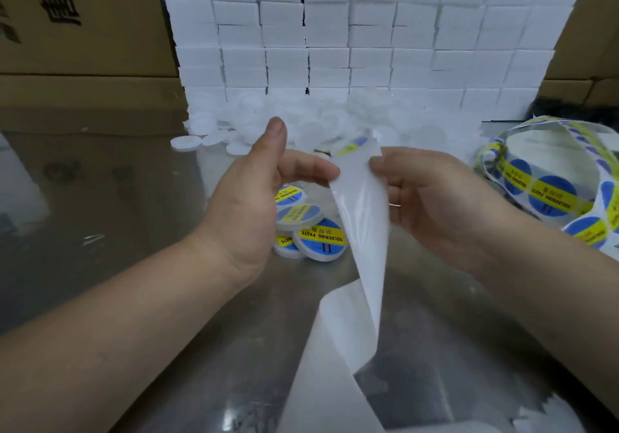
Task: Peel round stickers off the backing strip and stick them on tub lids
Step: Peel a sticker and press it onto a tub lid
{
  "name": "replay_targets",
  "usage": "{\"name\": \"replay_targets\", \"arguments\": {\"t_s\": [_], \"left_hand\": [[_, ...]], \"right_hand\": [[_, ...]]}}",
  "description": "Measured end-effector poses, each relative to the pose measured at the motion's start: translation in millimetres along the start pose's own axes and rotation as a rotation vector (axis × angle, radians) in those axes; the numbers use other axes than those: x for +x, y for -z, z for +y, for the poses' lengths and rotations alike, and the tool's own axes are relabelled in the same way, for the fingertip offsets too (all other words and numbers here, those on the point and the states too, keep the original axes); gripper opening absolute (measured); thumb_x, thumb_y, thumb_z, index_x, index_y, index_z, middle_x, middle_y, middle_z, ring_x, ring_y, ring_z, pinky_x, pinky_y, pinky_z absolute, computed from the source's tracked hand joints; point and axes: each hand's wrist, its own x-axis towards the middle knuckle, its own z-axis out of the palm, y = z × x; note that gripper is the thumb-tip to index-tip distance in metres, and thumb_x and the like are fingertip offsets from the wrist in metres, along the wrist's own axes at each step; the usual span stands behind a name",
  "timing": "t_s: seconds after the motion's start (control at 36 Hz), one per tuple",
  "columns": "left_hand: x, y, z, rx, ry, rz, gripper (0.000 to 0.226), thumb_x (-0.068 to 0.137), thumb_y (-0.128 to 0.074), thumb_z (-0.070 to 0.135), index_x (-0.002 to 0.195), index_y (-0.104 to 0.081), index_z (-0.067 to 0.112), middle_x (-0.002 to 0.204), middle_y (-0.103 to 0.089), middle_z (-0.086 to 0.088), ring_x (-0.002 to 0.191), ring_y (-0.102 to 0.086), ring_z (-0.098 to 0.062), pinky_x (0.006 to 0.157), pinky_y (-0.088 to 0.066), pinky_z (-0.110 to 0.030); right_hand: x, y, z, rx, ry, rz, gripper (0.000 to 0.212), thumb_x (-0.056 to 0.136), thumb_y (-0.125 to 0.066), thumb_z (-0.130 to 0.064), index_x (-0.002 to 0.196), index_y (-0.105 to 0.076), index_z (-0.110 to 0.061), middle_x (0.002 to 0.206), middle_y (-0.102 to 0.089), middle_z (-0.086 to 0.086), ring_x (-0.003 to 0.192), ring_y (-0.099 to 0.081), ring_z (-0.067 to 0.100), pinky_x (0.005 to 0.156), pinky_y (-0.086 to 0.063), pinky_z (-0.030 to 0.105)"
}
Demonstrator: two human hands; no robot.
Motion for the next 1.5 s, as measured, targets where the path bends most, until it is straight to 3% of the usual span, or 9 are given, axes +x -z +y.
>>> {"name": "replay_targets", "arguments": {"t_s": [0.17, 0.36, 0.64, 0.75, 0.92, 1.14, 1.31, 1.42, 1.5], "left_hand": [[2.7, 1.1, -5.5, 0.323, -0.078, 0.118, 0.057, 0.079, -0.03, 0.047, 0.043, -0.062, 0.017, 0.055, -0.062, 0.004, 0.058, -0.055, -0.003, 0.067, -0.04, -0.009], [-1.0, 1.5, -7.9, 0.505, -0.058, 0.088, 0.062, 0.09, -0.031, 0.049, 0.04, -0.049, 0.015, 0.047, -0.053, 0.002, 0.052, -0.049, -0.006, 0.058, -0.038, -0.009], [39.6, 18.4, -9.0, 0.639, 0.022, 0.361, 0.031, 0.089, -0.048, 0.025, 0.06, -0.056, 0.019, 0.062, -0.059, 0.005, 0.063, -0.053, -0.015, 0.064, -0.042, -0.027], [79.4, 28.7, -10.8, 0.939, 0.004, 0.259, 0.019, 0.086, -0.05, 0.016, 0.076, -0.059, 0.029, 0.076, -0.06, 0.014, 0.057, -0.049, -0.004, 0.048, -0.037, -0.016], [136.5, 45.7, -32.2, 1.473, 0.172, -0.038, 0.038, 0.089, -0.05, 0.02, 0.127, -0.052, 0.023, 0.132, -0.051, -0.001, 0.108, -0.052, -0.02, 0.077, -0.038, -0.022], [158.6, 48.5, -61.7, 1.719, 0.115, -0.119, 0.024, 0.09, -0.049, 0.028, 0.103, -0.064, 0.013, 0.098, -0.066, -0.006, 0.092, -0.058, -0.023, 0.07, -0.043, -0.028], [156.6, 43.0, -49.8, 1.415, -0.046, 0.127, 0.014, 0.087, -0.048, 0.026, 0.086, -0.057, 0.015, 0.097, -0.056, -0.005, 0.083, -0.05, -0.024, 0.064, -0.033, -0.027], [136.3, 21.6, -18.6, 0.836, 0.016, 0.35, 0.025, 0.082, -0.05, 0.022, 0.06, -0.04, 0.015, 0.064, -0.046, -0.001, 0.055, -0.041, -0.018, 0.05, -0.029, -0.023], [109.8, 5.3, 8.9, 0.279, 0.117, 0.448, 0.016, 0.085, -0.044, 0.019, 0.069, -0.043, 0.015, 0.073, -0.048, -0.003, 0.063, -0.059, -0.022, 0.065, -0.043, -0.027]], "right_hand": [[0.9, 2.3, -0.4, 0.04, -0.06, -0.133, 0.048, 0.059, -0.058, -0.024, 0.102, -0.066, -0.003, 0.096, -0.071, 0.012, 0.079, -0.063, 0.019, 0.067, -0.054, 0.025], [-0.8, 0.4, 3.6, -0.092, -0.028, -0.132, 0.024, 0.081, -0.051, 0.003, 0.085, -0.07, -0.01, 0.082, -0.073, 0.003, 0.07, -0.067, 0.013, 0.062, -0.055, 0.022], [13.4, 13.5, 9.3, -0.248, 0.086, 0.412, 0.024, 0.075, -0.049, 0.005, 0.067, -0.063, -0.013, 0.071, -0.057, 0.011, 0.057, -0.044, 0.016, 0.051, -0.034, 0.024], [16.9, 16.0, 13.6, -0.298, 0.077, 0.427, 0.027, 0.073, -0.045, 0.004, 0.064, -0.065, -0.013, 0.069, -0.058, 0.011, 0.063, -0.046, 0.02, 0.057, -0.033, 0.028], [15.4, 15.2, 16.9, -0.311, 0.089, 0.374, 0.029, 0.073, -0.045, 0.004, 0.074, -0.067, -0.015, 0.066, -0.064, 0.005, 0.063, -0.052, 0.019, 0.061, -0.041, 0.03], [17.5, 15.7, 19.9, -0.305, 0.117, 0.344, 0.03, 0.076, -0.049, 0.004, 0.079, -0.067, -0.019, 0.06, -0.067, -0.008, 0.052, -0.057, 0.004, 0.051, -0.044, 0.019], [18.0, 16.1, 20.5, -0.299, 0.131, 0.344, 0.028, 0.077, -0.051, 0.003, 0.08, -0.067, -0.02, 0.057, -0.063, -0.011, 0.041, -0.051, -0.001, 0.04, -0.036, 0.012], [16.7, 15.0, 19.5, -0.292, 0.125, 0.319, 0.024, 0.08, -0.053, -0.002, 0.075, -0.068, -0.02, 0.072, -0.068, 0.004, 0.053, -0.056, 0.007, 0.053, -0.044, 0.02], [14.8, 12.0, 20.1, -0.283, 0.125, 0.285, 0.016, 0.083, -0.057, -0.009, 0.076, -0.07, -0.015, 0.085, -0.072, 0.01, 0.068, -0.063, 0.015, 0.067, -0.05, 0.031]]}}
